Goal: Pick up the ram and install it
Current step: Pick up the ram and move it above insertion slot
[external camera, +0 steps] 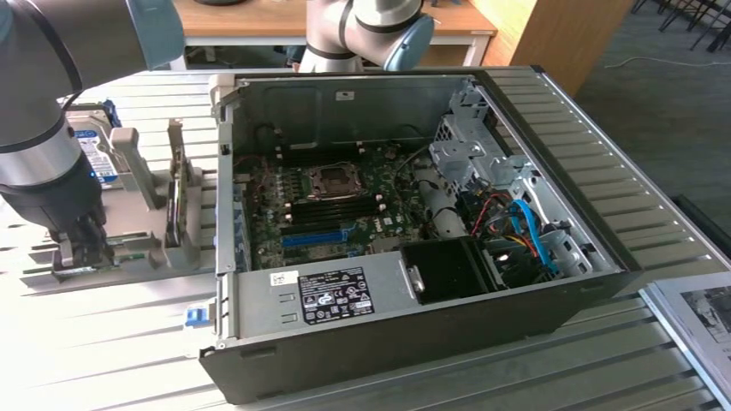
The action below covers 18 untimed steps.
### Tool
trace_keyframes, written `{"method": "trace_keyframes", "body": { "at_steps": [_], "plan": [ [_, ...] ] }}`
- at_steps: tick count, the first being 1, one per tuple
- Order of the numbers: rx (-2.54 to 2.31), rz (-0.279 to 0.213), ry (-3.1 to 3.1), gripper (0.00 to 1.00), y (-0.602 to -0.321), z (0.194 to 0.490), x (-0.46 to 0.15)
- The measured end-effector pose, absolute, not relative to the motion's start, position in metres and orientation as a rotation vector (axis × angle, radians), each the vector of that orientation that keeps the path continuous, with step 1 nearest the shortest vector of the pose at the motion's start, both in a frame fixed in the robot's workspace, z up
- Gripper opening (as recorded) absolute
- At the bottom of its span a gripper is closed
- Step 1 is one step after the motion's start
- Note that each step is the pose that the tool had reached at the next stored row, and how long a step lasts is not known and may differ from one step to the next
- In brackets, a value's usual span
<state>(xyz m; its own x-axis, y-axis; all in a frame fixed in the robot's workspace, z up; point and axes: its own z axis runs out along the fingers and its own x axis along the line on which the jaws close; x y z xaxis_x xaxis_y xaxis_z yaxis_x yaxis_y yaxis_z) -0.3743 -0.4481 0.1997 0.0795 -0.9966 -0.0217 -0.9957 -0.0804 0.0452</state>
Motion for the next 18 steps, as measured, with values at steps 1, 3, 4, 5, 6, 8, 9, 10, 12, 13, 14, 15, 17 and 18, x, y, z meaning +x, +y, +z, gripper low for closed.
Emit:
{"method": "trace_keyframes", "body": {
  "at_steps": [1, 3, 4, 5, 6, 8, 9, 10, 12, 13, 14, 15, 17, 18],
  "plan": [
    [2.294, -0.073, -2.118, 0.12, -0.4481, 0.1997, -0.3743],
    [2.294, -0.073, -2.117, 0.12, -0.4481, 0.1997, -0.3743],
    [2.294, -0.073, -2.117, 0.12, -0.4481, 0.1997, -0.3743],
    [2.294, -0.073, -2.117, 0.12, -0.4481, 0.1997, -0.3743],
    [2.294, -0.073, -2.117, 0.12, -0.4481, 0.1997, -0.3743],
    [2.294, -0.073, -2.117, 0.12, -0.4481, 0.1997, -0.3743],
    [2.294, -0.073, -2.118, 0.12, -0.4481, 0.1997, -0.3743],
    [2.295, -0.073, -2.118, 0.12, -0.4480, 0.1998, -0.3743],
    [2.294, -0.073, -2.117, 0.12, -0.4481, 0.2002, -0.3743],
    [2.294, -0.073, -2.117, 0.12, -0.4481, 0.2004, -0.3743],
    [2.294, -0.073, -2.118, 0.12, -0.4481, 0.2005, -0.3743],
    [2.294, -0.073, -2.118, 0.12, -0.4480, 0.2008, -0.3743],
    [2.294, -0.073, -2.118, 0.12, -0.4481, 0.2018, -0.3743],
    [2.294, -0.073, -2.118, 0.12, -0.4481, 0.2024, -0.3743]
  ]
}}
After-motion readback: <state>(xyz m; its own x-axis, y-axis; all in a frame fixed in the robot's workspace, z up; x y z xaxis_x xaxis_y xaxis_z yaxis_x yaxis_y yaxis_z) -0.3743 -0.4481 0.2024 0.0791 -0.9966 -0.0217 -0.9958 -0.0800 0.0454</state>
